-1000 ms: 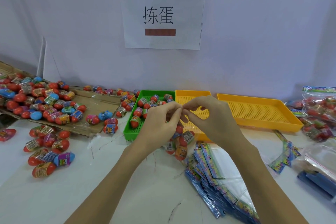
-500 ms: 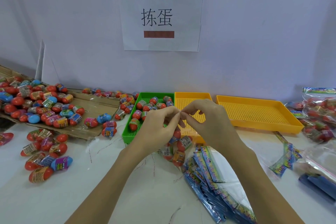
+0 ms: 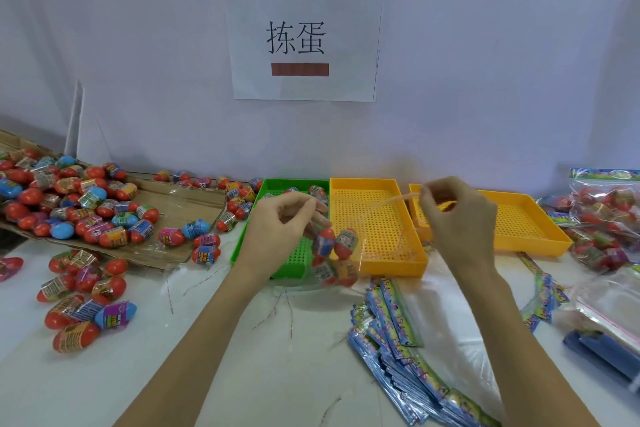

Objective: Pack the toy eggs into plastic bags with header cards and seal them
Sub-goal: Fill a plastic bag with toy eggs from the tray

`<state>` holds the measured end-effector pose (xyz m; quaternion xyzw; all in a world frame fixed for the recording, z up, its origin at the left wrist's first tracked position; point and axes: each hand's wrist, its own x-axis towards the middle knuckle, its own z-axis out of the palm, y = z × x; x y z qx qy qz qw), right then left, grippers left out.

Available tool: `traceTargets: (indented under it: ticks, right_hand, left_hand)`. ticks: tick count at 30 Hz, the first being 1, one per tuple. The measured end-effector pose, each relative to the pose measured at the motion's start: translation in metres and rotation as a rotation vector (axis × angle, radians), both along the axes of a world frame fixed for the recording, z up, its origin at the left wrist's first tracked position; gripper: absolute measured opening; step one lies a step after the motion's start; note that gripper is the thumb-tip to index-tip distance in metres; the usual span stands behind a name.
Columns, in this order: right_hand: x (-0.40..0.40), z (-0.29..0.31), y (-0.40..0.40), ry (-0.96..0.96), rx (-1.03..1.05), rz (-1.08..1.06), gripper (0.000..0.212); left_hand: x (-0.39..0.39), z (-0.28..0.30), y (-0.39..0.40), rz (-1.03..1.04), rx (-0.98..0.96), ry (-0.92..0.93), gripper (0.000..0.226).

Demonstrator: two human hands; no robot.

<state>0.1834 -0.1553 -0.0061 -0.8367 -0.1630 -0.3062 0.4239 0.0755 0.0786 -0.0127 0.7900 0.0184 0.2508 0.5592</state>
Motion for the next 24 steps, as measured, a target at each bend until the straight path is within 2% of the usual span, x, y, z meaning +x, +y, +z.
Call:
traceTargets:
  ticks: [2, 5, 7, 9, 10, 12, 14, 17, 22, 24]
  right_hand:
    - [0.013, -0.008, -0.018, 0.105, -0.08, -0.1, 0.011]
    - [0.02, -0.017, -0.025, 0.226, -0.144, -0.059, 0.013]
    - [0.017, -0.015, -0.017, 0.323, 0.0, 0.075, 0.021]
    - [0.005, -0.008, 0.0, 0.478, 0.212, 0.279, 0.042]
    - [-0.001, -0.004, 0.008, 0.509, 0.236, 0.375, 0.053]
    - [-0.013, -0.001, 0.021, 0.449, 0.132, 0.498, 0.065]
    - [-0.022, 0.0, 0.028, 0.34, 0.078, 0.528, 0.057]
    - [-0.022, -0.001, 0.031, 0.19, 0.147, 0.444, 0.017]
    - [-0.009, -0.006, 0.018, 0.171, 0.367, 0.179, 0.018]
    - [0.003, -0.01, 0.005, 0.207, 0.209, 0.096, 0.014]
  left_hand:
    - [0.0, -0.001, 0.001, 0.018, -0.06, -0.001, 0.021]
    - [0.001, -0.002, 0.0, 0.026, -0.105, -0.011, 0.023]
    - [0.001, -0.002, 0.0, 0.024, -0.1, -0.017, 0.023]
    - [0.0, -0.001, -0.001, 0.021, -0.083, -0.022, 0.023]
    - [0.0, -0.001, -0.002, 0.022, -0.074, -0.023, 0.023]
    - [0.0, -0.001, -0.004, 0.028, -0.048, -0.021, 0.022]
    - [0.0, 0.0, -0.006, 0.024, -0.023, -0.012, 0.02]
    - [0.0, 0.0, -0.009, 0.006, 0.002, -0.008, 0.019]
    - [0.0, -0.001, -0.005, 0.064, -0.003, -0.02, 0.02]
    - [0.0, -0.001, -0.002, 0.079, -0.021, -0.019, 0.021]
